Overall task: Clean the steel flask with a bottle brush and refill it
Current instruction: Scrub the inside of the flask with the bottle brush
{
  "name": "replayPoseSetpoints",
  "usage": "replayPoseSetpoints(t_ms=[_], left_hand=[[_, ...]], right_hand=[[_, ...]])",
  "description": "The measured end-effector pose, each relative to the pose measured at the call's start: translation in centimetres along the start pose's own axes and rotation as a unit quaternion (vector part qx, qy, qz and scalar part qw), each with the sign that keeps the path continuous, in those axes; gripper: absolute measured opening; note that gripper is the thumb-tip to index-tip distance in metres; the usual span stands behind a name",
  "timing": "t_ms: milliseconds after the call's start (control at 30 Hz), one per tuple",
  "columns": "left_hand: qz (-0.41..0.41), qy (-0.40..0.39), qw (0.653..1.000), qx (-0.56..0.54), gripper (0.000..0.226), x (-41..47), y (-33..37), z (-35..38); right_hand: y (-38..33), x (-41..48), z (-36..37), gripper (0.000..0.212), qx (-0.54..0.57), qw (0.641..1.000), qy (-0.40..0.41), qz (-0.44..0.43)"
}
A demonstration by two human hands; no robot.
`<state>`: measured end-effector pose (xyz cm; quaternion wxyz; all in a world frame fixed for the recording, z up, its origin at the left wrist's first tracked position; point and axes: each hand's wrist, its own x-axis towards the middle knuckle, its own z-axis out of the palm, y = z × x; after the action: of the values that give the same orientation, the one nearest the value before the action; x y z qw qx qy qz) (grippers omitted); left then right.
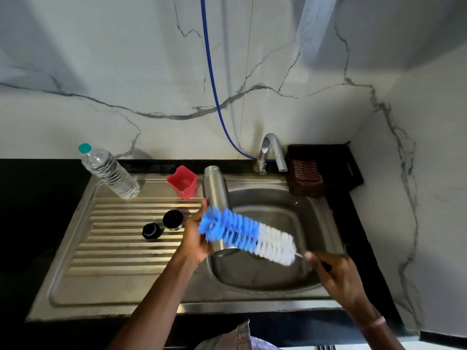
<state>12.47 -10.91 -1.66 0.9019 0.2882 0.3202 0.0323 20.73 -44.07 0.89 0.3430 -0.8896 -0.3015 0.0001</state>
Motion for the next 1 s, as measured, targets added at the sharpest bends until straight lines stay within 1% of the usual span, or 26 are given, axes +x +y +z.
replayPoseSetpoints(t_ms=[100,133,167,233,267,300,367,400,433,467,533,567,633,667,700,733,767,800,833,933,967,1000], left_hand=[[-0.021,0.017,0.999,-0.041,0.061,0.2,0.4,-0.2],[-0.022,0.015,0.999,-0.038,0.063,0.0,0.4,0.0],[-0.020,0.008,0.999,-0.032,0.058,-0.1,0.3,0.5],[-0.012,0.003,1.000,-0.010,0.042,-0.5,0.1,1.3],[-0.010,0.003,1.000,-0.010,0.038,-0.5,-0.1,1.5],[-0.003,0.004,1.000,-0.004,0.047,-0.6,-0.2,1.6],[0.013,-0.014,1.000,0.000,0.076,0.1,-1.0,1.0],[0.015,-0.034,0.999,-0.006,0.081,-0.1,-1.2,1.2],[0.017,-0.036,0.999,-0.009,0.078,-0.3,-1.4,1.5],[0.017,-0.017,1.000,0.000,0.072,-0.1,-1.6,1.1],[-0.002,-0.005,1.000,0.009,0.063,-0.3,-1.4,1.0],[-0.007,-0.002,1.000,0.020,0.060,-0.6,-1.3,1.0],[-0.002,0.009,1.000,0.029,0.044,-0.7,-1.1,1.0],[0.010,0.013,0.999,0.030,0.037,-0.6,-1.1,0.8],[0.019,0.016,0.999,0.028,0.035,-0.7,-1.0,0.7],[0.030,0.011,0.999,0.024,0.041,-0.7,-0.9,0.6],[0.030,0.001,0.999,0.030,0.053,-0.8,-0.6,0.5],[0.013,-0.015,0.999,0.034,0.064,-1.1,-0.4,0.5],[-0.005,-0.028,0.999,0.035,0.065,-1.3,-0.3,0.7],[-0.020,-0.018,0.999,0.026,0.045,-1.6,-0.3,1.2],[-0.012,-0.011,1.000,0.027,0.047,-1.7,-0.5,1.4],[-0.010,-0.008,1.000,0.018,0.056,-1.8,-0.6,1.7]], right_hand=[[0.5,-1.5,-0.6,0.055,0.000,1.000,-0.002,0.008],[0.6,-1.0,-0.7,0.053,-0.006,1.000,0.004,0.017],[0.5,-0.1,-0.7,0.049,-0.013,1.000,0.012,0.022],[0.2,2.4,-0.6,0.043,-0.032,0.999,0.032,0.024],[0.0,3.9,-0.3,0.043,-0.046,0.998,0.045,0.022],[-0.3,5.5,0.0,0.046,-0.063,0.996,0.060,0.022],[-0.8,8.2,0.6,0.055,-0.097,0.991,0.082,0.037],[-1.0,9.2,0.9,0.058,-0.104,0.990,0.081,0.048],[-1.2,9.8,1.1,0.059,-0.104,0.990,0.076,0.055],[-1.3,9.9,1.1,0.059,-0.100,0.991,0.070,0.055],[-1.3,8.8,0.9,0.054,-0.088,0.993,0.062,0.038],[-1.2,7.7,0.7,0.050,-0.079,0.995,0.056,0.024],[-0.8,4.7,0.4,0.040,-0.056,0.998,0.037,-0.003],[-0.7,3.2,0.3,0.038,-0.043,0.999,0.028,-0.012],[-0.5,1.7,0.2,0.039,-0.032,0.999,0.018,-0.018],[-0.4,0.5,0.1,0.043,-0.025,0.999,0.008,-0.023],[-0.2,-0.4,-0.1,0.049,-0.020,0.999,-0.001,-0.026],[0.0,-0.9,-0.3,0.053,-0.018,0.999,-0.006,-0.029],[0.3,-1.1,-0.5,0.054,-0.018,0.999,-0.006,-0.030],[0.2,0.9,-0.6,0.050,-0.029,0.999,0.014,-0.008],[0.0,2.1,-0.4,0.049,-0.040,0.999,0.024,0.002],[-0.1,3.5,0.0,0.050,-0.054,0.998,0.034,0.010]])
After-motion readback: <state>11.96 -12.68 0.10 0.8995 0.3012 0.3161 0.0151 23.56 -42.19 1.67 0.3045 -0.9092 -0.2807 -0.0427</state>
